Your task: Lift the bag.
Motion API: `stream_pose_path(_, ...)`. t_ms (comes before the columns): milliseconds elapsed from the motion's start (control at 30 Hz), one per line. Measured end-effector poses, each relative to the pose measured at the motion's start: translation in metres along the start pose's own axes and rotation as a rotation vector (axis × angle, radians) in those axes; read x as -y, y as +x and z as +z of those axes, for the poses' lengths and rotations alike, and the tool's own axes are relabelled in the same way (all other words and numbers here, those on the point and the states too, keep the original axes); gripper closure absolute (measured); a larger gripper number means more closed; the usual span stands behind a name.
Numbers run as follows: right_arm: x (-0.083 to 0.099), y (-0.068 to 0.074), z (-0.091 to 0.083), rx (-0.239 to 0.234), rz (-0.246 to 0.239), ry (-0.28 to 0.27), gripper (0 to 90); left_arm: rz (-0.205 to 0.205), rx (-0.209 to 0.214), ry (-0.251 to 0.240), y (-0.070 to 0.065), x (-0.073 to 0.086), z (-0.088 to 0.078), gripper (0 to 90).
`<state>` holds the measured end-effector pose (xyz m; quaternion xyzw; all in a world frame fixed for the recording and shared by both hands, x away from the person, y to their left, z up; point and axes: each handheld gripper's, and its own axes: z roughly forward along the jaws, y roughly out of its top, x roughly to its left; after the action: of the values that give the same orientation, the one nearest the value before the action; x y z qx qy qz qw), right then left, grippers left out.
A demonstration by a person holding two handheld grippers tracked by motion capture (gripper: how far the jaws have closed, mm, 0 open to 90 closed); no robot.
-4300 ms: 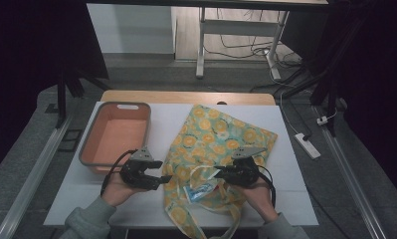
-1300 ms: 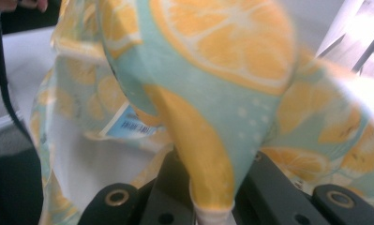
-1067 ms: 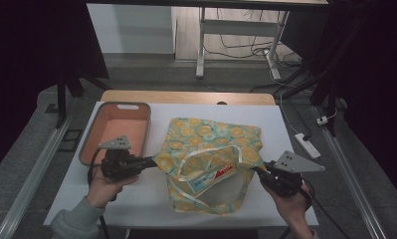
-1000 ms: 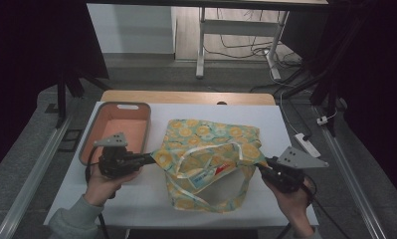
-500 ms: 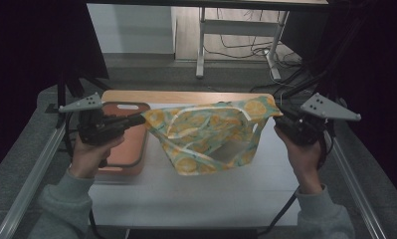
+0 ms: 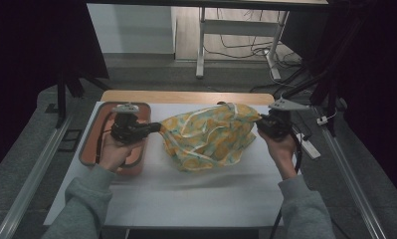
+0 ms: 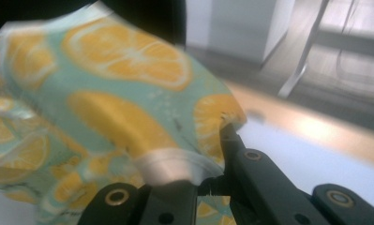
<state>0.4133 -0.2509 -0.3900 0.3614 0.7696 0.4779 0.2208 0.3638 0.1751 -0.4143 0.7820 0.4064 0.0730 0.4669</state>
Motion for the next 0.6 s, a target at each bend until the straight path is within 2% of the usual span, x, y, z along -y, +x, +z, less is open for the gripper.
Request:
stream_pose_path(133,0.023,-0.004,0.019,-0.027,0.037,0.041,89.9,-0.019,0.020,0.025,0.005,0.007,0.015,88.8)
stream_pose_path(233,0.028,-0.005,0.023,-0.043,0.037,0.056,89.5,-0.025,0.018,0.023,0.005,0.008,0.018,88.1)
stream_pose_path(267,0.027,-0.006,0.022,-0.052,0.036,0.053,88.6,-0.023,0.014,0.011,0.005,0.008,0.017,81.3)
stream_pose_path(300,0.026,-0.005,0.021,-0.066,0.033,0.041,84.7,-0.021,0.006,-0.002,0.003,0.007,0.015,68.3)
stream_pose_path(367,0.024,-0.003,0.015,-0.055,0.030,0.005,60.5,-0.010,-0.024,-0.030,0.000,0.008,0.008,32.9)
stream_pose_path(400,0.023,-0.001,0.011,-0.050,0.028,-0.010,49.8,-0.004,-0.018,-0.043,-0.001,0.009,0.003,22.6)
stream_pose_path(467,0.024,0.001,0.002,-0.060,0.032,-0.022,36.6,0.010,-0.010,-0.067,-0.003,0.013,-0.009,15.4)
stream_pose_path(500,0.025,0.001,-0.004,-0.069,0.032,-0.030,33.0,0.019,-0.018,-0.073,-0.004,0.017,-0.015,15.3)
stream_pose_path(600,0.034,0.002,-0.026,-0.093,0.041,-0.053,31.5,0.034,-0.037,-0.063,-0.010,0.032,-0.027,16.4)
